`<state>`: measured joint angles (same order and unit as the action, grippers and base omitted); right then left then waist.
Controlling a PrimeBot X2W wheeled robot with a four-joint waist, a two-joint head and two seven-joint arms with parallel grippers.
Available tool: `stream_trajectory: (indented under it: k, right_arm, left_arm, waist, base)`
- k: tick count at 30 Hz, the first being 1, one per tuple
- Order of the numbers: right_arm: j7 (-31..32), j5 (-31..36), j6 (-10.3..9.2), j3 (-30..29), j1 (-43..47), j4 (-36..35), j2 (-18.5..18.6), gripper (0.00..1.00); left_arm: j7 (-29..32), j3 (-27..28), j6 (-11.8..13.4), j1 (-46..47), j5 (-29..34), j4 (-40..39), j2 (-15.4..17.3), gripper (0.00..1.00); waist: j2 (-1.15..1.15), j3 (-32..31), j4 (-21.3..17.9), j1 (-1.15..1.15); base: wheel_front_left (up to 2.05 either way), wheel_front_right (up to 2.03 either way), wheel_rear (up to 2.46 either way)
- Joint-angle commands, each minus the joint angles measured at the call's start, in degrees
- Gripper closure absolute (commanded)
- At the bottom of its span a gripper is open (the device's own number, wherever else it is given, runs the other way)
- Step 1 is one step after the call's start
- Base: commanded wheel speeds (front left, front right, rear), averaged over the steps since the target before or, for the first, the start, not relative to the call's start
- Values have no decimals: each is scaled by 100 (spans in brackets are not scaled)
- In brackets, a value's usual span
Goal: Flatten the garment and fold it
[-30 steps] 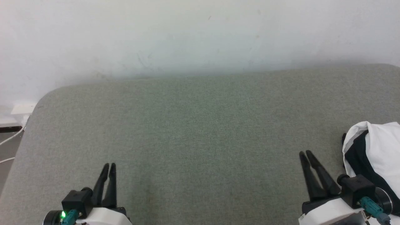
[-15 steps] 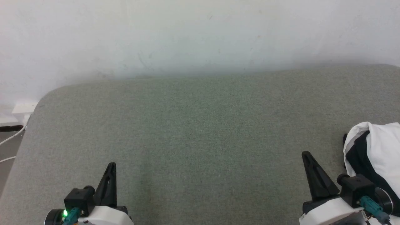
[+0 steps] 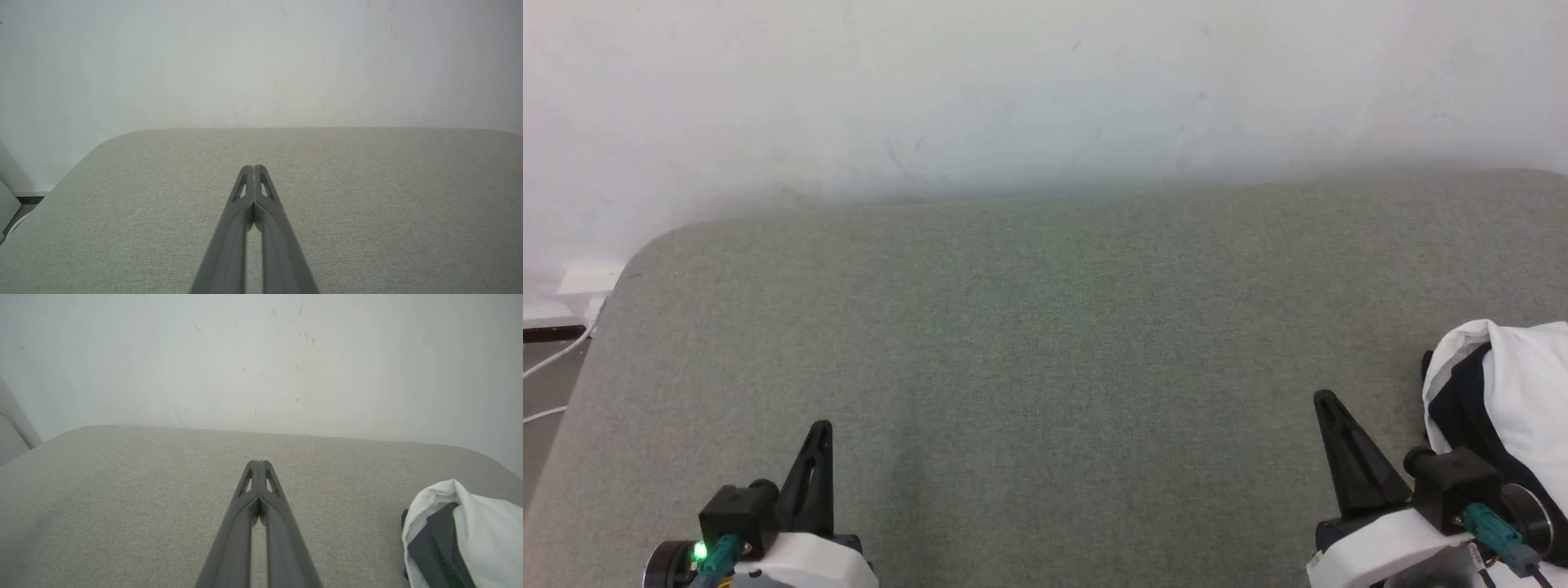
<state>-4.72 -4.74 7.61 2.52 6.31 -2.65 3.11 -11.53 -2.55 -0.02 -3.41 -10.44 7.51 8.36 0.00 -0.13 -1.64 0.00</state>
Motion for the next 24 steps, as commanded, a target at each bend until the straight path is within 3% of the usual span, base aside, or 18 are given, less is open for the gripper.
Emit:
stream_trajectory:
  k: [1,24]
  right_arm:
    - [9,53,-3,-8,-96,25,-6,100]
    - [121,155,-5,-67,-225,83,-11,100]
  left_arm:
    - [42,38,0,70,75,-50,-32,100]
    - [311,91,1,135,310,-220,-157,100]
  waist:
    - [0,0,3,0]
    - [0,3,42,0]
  base:
    - [0,0,0]
    - [0,0,0]
